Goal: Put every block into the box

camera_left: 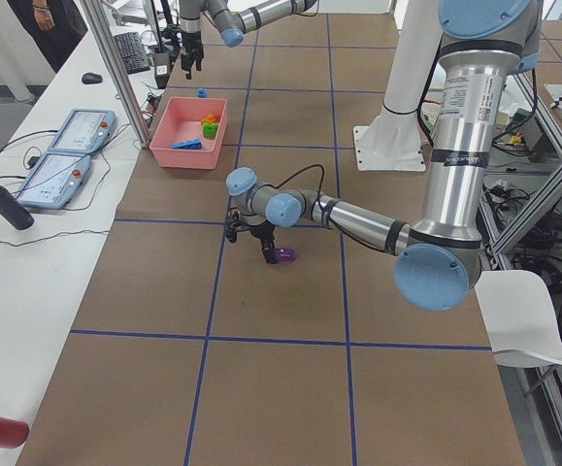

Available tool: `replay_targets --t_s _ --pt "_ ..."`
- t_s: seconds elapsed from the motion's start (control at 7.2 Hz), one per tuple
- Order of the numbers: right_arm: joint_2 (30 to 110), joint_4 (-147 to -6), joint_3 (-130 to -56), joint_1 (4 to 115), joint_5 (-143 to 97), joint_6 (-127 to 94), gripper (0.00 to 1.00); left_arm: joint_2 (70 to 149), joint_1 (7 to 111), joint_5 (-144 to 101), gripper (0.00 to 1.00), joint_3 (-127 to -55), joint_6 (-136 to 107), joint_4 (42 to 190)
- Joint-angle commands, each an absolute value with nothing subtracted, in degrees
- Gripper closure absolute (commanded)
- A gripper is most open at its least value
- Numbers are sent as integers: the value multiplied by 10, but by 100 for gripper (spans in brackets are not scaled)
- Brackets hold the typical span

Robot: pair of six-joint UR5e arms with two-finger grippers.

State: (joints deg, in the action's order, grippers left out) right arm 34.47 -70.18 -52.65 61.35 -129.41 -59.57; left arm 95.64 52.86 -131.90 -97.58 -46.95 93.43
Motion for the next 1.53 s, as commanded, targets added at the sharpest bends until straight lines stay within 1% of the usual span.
replay_targets --t_s 0.0,0.14,0.28,0.42,0.69,0.97,1.11,1.25,1.39 --pt "379 -702 -525 634 -1291 -559 0 956 505 -1318 12 -969 -468 934" --pt "389 -701 -524 631 -1289 -559 0 956 504 -1315 44 -969 -468 934" --pt "402 -698 -520 625 -1265 -558 0 958 504 -1314 88 -968 -469 933" --pt "403 -696 -511 615 -1253 -558 0 960 504 -1317 100 -967 -469 933" --pt "403 -695 -494 607 -1240 -559 0 964 504 -1318 100 -970 -469 934" --pt "402 -689 -490 594 -1230 -562 0 982 508 -1319 100 -1019 -470 924" --pt "401 -658 -469 584 -1219 -564 0 1023 519 -1321 100 -1026 -471 887" --pt "400 -643 -465 581 -1219 -567 0 1099 526 -1321 100 -1026 -471 797" --pt "400 -641 -464 573 -1216 -565 0 1159 533 -1319 100 -1022 -472 742"
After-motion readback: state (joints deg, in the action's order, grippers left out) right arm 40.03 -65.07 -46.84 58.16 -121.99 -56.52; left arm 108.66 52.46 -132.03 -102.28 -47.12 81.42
